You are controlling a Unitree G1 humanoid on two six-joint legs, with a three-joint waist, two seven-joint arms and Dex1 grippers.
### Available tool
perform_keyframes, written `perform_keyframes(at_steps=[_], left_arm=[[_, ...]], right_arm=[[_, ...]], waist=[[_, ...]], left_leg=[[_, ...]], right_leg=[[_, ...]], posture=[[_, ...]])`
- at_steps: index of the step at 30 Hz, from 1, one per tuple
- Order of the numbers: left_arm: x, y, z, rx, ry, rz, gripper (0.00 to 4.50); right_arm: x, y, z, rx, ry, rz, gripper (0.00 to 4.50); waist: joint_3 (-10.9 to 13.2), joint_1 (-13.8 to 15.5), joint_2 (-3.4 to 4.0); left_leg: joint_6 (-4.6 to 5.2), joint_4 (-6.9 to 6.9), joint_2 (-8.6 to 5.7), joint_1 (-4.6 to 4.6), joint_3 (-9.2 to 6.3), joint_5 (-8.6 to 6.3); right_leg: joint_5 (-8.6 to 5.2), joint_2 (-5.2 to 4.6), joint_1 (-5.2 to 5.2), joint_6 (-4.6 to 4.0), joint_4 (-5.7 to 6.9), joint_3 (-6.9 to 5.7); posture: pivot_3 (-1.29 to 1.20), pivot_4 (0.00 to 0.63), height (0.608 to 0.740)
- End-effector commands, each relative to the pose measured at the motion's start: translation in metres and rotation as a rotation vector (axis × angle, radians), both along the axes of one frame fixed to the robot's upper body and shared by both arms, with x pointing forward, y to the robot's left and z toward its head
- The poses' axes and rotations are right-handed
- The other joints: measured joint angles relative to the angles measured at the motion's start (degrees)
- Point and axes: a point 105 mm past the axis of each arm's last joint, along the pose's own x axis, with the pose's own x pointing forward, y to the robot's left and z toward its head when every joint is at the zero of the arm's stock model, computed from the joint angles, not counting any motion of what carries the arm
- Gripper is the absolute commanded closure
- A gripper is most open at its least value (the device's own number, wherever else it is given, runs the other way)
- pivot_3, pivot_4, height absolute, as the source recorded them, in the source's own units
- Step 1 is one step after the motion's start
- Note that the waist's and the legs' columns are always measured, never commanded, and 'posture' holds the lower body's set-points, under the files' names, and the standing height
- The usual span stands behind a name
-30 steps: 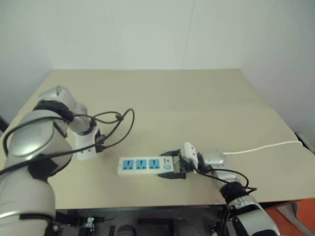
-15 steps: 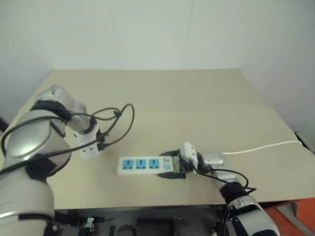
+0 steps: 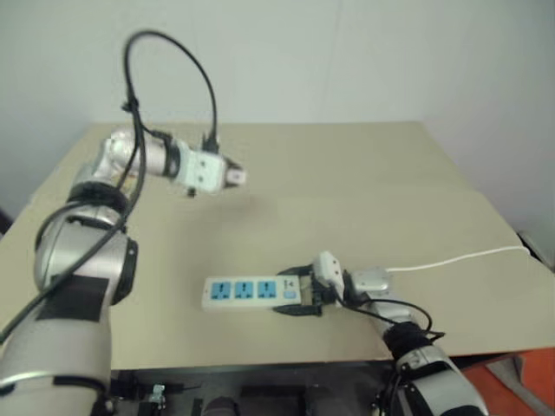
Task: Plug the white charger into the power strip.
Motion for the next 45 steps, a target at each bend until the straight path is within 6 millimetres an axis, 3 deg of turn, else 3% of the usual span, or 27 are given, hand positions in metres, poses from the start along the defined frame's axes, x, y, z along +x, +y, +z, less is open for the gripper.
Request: perform_keyframes(at_steps=[1,14,19,21,28,32,39,45], left_arm=[[-0.003,0.004,0.022,-0.177,0.026,0.008,3.51],[0.008,0.007,0.068,-0.879,0.191,0.175,3.51],[-0.004,0.010,0.063,-1.061,0.383,0.218,3.51],[-0.014,0.010,0.056,-1.108,0.582,0.209,3.51],[-0.071,0.001,0.017,-0.922,0.765,0.080,3.51],[-0.092,0.001,0.001,-0.838,0.822,-0.036,3.51],[-0.120,-0.001,-0.027,-0.654,0.924,-0.237,3.51],[-0.125,-0.003,-0.040,-0.579,0.996,-0.310,3.51]], right_arm=[[-0.001,0.002,-0.002,-0.011,-0.008,0.012,1.08],[-0.001,-0.001,-0.003,-0.011,-0.005,0.004,1.08],[-0.001,-0.002,-0.003,-0.012,-0.006,0.001,1.08],[-0.001,-0.002,-0.002,-0.012,-0.006,0.001,1.08],[-0.003,-0.004,-0.003,-0.014,-0.001,0.001,1.08],[-0.003,-0.004,-0.004,-0.019,0.004,0.009,1.08],[-0.002,-0.003,-0.004,-0.017,0.006,0.009,1.08],[-0.002,-0.002,-0.004,-0.016,0.007,0.009,1.08]], waist=[[-0.01,0.07,0.02],[-0.01,0.30,0.02],[-0.01,0.30,0.02],[-0.01,0.33,0.02],[-0.03,0.34,0.05],[-0.03,0.48,0.05],[-0.03,0.46,0.05],[-0.03,0.45,0.05]], left_leg=[[0.00,0.00,-0.01,0.03,0.00,0.00],[0.00,0.07,-0.01,0.07,-0.05,0.00],[0.00,0.08,-0.01,0.07,-0.07,0.00],[0.00,0.08,0.00,0.06,-0.08,0.00],[-0.02,0.05,0.00,0.13,-0.07,0.01],[-0.06,0.05,-0.01,0.13,-0.07,0.03],[-0.06,0.04,-0.01,0.15,-0.04,0.02],[-0.05,0.04,-0.01,0.16,-0.04,0.02]], right_leg=[[0.00,-0.01,0.04,0.00,0.00,0.00],[0.01,-0.02,0.11,-0.01,0.03,-0.01],[0.01,-0.02,0.11,-0.02,0.03,-0.01],[0.02,-0.02,0.10,-0.02,0.04,-0.01],[0.02,-0.02,0.13,-0.02,0.03,0.01],[0.02,-0.04,0.17,-0.03,0.03,-0.02],[0.01,-0.03,0.20,-0.03,-0.05,-0.01],[0.00,-0.03,0.20,-0.02,-0.05,0.00]], posture=[[0.00,0.150,0.740],[0.00,0.150,0.740],[0.00,0.150,0.740],[0.00,0.150,0.740],[0.00,0.150,0.740],[0.00,0.150,0.740],[0.00,0.150,0.740],[0.00,0.150,0.740]])
